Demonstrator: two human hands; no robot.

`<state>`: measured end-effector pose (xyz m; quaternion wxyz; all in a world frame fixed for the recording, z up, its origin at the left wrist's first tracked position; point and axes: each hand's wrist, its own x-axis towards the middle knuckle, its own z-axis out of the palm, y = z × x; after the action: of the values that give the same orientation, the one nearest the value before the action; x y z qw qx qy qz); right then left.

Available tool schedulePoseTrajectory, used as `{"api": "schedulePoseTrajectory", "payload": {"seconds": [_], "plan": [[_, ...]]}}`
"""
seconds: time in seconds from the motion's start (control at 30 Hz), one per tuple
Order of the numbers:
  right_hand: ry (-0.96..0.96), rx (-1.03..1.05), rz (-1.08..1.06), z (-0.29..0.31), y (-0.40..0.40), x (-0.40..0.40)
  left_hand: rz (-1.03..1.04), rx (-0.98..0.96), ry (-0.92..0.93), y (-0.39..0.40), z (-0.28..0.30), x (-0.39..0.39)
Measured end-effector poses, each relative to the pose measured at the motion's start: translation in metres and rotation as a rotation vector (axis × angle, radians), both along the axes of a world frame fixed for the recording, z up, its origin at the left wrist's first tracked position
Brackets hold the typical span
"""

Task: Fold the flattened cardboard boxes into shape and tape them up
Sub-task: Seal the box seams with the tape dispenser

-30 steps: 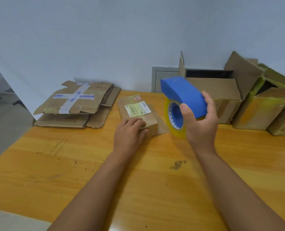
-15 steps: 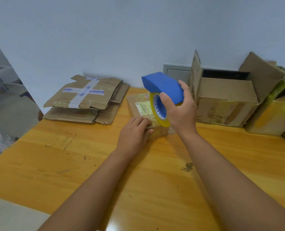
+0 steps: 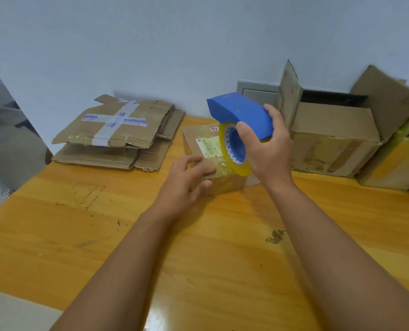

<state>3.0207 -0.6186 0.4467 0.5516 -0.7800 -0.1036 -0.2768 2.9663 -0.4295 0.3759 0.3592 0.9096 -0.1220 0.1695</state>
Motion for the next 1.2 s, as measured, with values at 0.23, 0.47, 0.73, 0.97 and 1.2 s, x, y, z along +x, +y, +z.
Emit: {"api": "schedulePoseTrajectory", "payload": {"seconds": [0.23, 0.47, 0.73, 0.97, 1.2], "plan": [[0.011, -0.044, 0.0, 0.002, 0.001, 0.001, -0.025, -0.025, 0.019, 0.014, 0.001, 0.005], [0.021, -0.09, 0.005, 0.007, 0.003, 0.002, -0.051, -0.04, 0.041, 0.015, 0.004, 0.008], [-0.001, -0.039, -0.048, 0.009, -0.007, -0.005, 0.033, 0.158, -0.255, -0.024, 0.003, 0.006], [0.017, 0.099, -0.062, -0.001, -0.025, -0.013, 0.021, 0.185, -0.353, -0.061, 0.002, 0.017], [0.032, 0.112, -0.029, -0.004, -0.032, -0.009, 0.031, 0.181, -0.373, -0.065, 0.001, 0.016]]}}
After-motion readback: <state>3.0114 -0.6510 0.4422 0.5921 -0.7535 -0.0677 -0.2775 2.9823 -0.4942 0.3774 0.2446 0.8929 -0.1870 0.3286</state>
